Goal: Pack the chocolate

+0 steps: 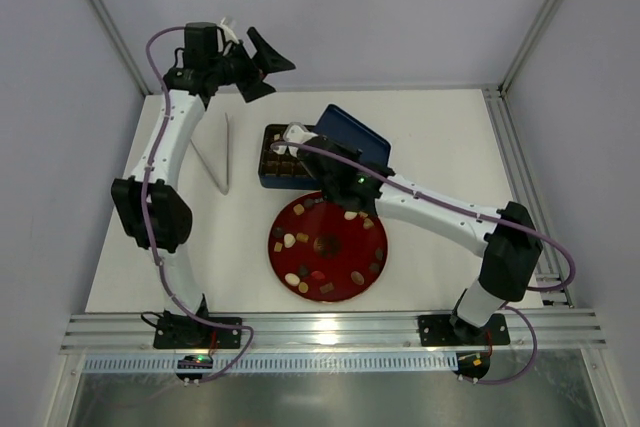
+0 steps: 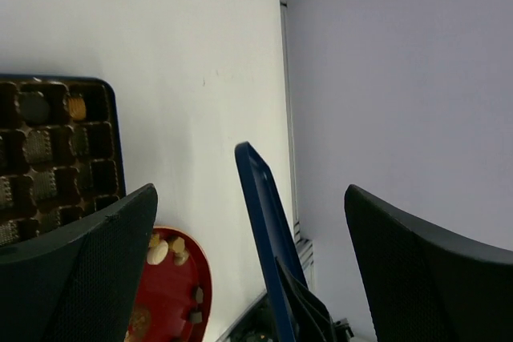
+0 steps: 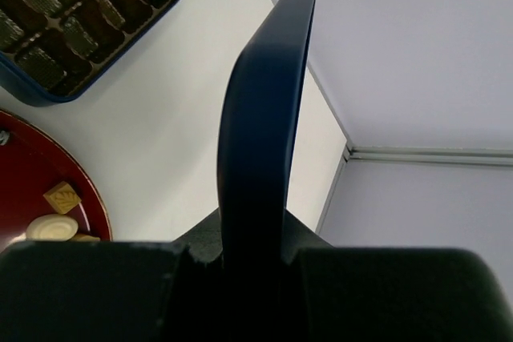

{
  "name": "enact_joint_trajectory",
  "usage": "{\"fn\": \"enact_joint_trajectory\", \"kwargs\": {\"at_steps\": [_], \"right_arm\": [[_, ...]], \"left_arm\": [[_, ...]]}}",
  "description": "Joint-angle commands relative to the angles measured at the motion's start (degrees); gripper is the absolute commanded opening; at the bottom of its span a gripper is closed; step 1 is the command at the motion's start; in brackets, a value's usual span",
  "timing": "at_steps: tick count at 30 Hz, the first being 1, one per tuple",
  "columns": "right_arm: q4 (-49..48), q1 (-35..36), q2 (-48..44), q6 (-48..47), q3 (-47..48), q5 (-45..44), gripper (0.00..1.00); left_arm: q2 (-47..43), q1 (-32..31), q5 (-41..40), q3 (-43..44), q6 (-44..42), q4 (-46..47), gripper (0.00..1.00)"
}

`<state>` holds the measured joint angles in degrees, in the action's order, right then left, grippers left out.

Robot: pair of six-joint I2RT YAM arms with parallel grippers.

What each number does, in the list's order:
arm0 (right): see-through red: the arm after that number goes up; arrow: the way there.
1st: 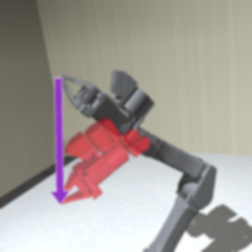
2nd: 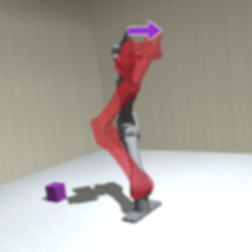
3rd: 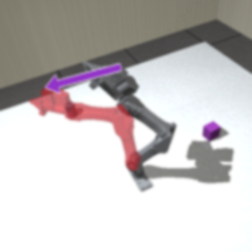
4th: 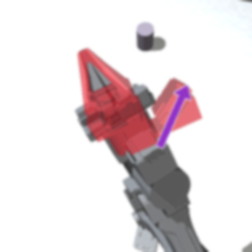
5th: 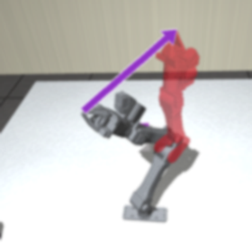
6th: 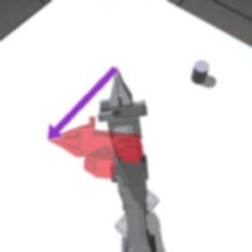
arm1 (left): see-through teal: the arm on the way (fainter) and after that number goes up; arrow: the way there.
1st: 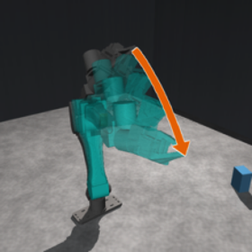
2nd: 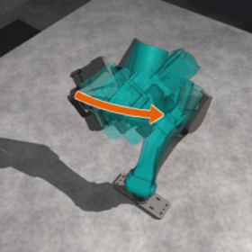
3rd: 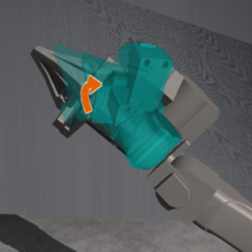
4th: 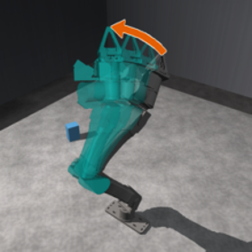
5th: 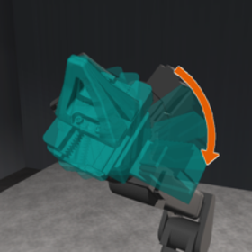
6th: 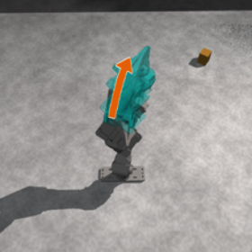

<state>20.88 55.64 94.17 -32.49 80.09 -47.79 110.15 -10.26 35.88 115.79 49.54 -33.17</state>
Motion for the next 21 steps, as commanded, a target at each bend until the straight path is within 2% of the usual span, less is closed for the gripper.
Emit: {"fn": "enact_joint_trajectory", "kwargs": {"at_steps": [1,4,7,8,9,11,12,16,21], "right_arm": [[2.4,-1.0,-2.3,4.3,6.4,3.4,0.04],[6.2,-3.4,-0.6,10.6,12.9,10.9,0.04],[9.7,-10.0,2.0,21.0,21.6,26.6,0.04],[9.8,-12.1,2.6,28.3,23.2,37.5,0.04],[9.4,-16.9,2.9,31.8,24.3,42.6,0.04],[4.5,-21.5,3.9,40.2,24.2,55.3,0.04],[2.1,-25.3,4.3,47.8,22.6,63.5,0.04],[-13.5,-30.1,8.7,62.5,17.7,75.2,0.04],[-32.5,-31.8,14.5,78.9,11.5,84.2,0.04]], "left_arm": [[0.7,3.0,-1.9,2.4,0.0,2.5,0.95],[-1.0,4.7,-6.8,0.3,-2.4,1.6,0.95],[-3.3,5.1,-13.4,-2.1,-6.6,-1.1,0.92],[-4.3,5.1,-15.0,-2.8,-7.6,-2.4,0.91],[-5.2,5.1,-16.9,-5.3,-9.2,-2.7,0.88],[-6.5,5.0,-22.1,-8.0,-10.4,-3.7,0.86],[-7.9,5.1,-23.7,-10.6,-11.6,-3.7,0.83],[-10.0,5.0,-28.0,-17.5,-12.4,-3.1,0.75],[-9.5,5.1,-34.0,-22.2,-14.2,-3.1,0.56]]}}
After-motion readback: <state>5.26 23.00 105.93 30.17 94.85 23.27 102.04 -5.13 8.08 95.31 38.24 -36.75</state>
